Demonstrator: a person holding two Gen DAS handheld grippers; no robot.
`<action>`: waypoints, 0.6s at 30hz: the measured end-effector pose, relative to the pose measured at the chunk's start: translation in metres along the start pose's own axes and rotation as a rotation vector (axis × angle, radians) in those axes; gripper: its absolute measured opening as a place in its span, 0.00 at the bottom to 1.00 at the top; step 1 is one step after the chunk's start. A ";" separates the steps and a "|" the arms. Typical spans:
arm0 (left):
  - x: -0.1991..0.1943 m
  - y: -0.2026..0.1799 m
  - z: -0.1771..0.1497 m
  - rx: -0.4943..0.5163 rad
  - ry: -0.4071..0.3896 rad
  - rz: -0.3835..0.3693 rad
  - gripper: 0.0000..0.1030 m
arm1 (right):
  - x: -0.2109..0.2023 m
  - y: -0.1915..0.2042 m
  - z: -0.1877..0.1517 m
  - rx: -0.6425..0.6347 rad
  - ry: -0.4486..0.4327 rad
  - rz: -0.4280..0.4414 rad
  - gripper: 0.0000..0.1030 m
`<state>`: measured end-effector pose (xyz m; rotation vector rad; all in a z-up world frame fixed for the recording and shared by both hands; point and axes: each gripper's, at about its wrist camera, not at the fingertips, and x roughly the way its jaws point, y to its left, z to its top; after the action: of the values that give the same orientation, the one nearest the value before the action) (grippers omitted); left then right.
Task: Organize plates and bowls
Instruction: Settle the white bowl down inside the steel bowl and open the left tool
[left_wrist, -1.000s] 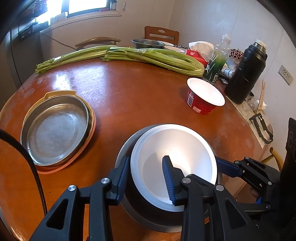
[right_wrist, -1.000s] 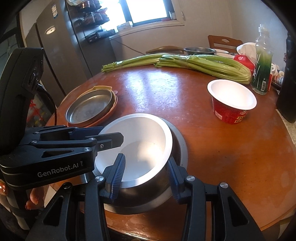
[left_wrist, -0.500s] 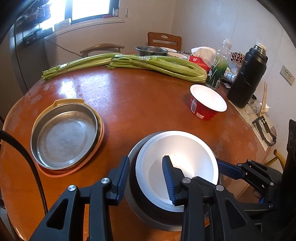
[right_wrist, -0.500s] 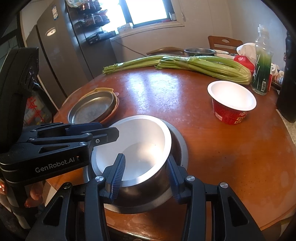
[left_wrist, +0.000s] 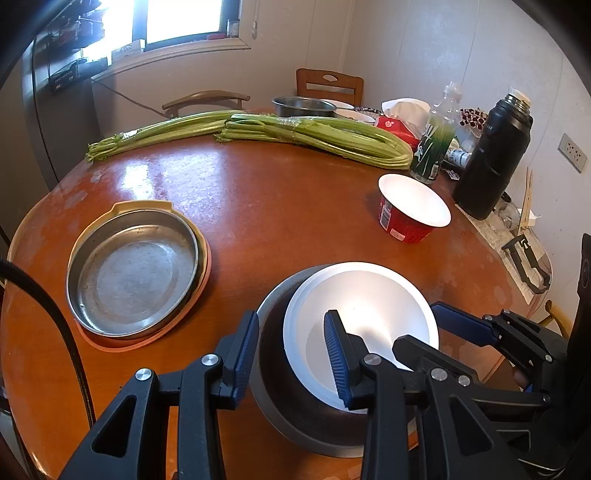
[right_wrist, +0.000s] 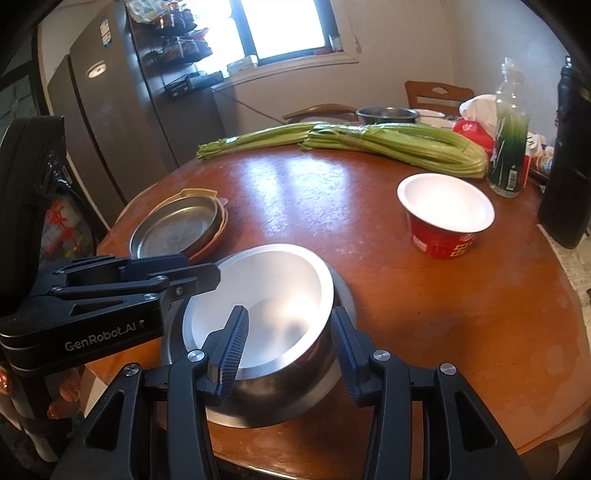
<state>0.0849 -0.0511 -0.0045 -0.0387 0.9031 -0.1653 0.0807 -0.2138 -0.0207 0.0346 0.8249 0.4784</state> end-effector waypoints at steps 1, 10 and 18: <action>0.000 0.000 0.000 0.001 -0.001 0.000 0.36 | -0.001 0.000 0.000 0.003 -0.002 0.001 0.48; -0.003 0.002 0.000 -0.011 -0.015 0.004 0.36 | -0.004 -0.001 0.000 -0.006 -0.020 -0.011 0.48; -0.010 0.006 0.002 -0.024 -0.045 0.009 0.36 | -0.010 -0.006 0.001 0.007 -0.040 -0.023 0.49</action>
<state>0.0810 -0.0440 0.0043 -0.0604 0.8606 -0.1448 0.0778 -0.2228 -0.0148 0.0412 0.7866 0.4517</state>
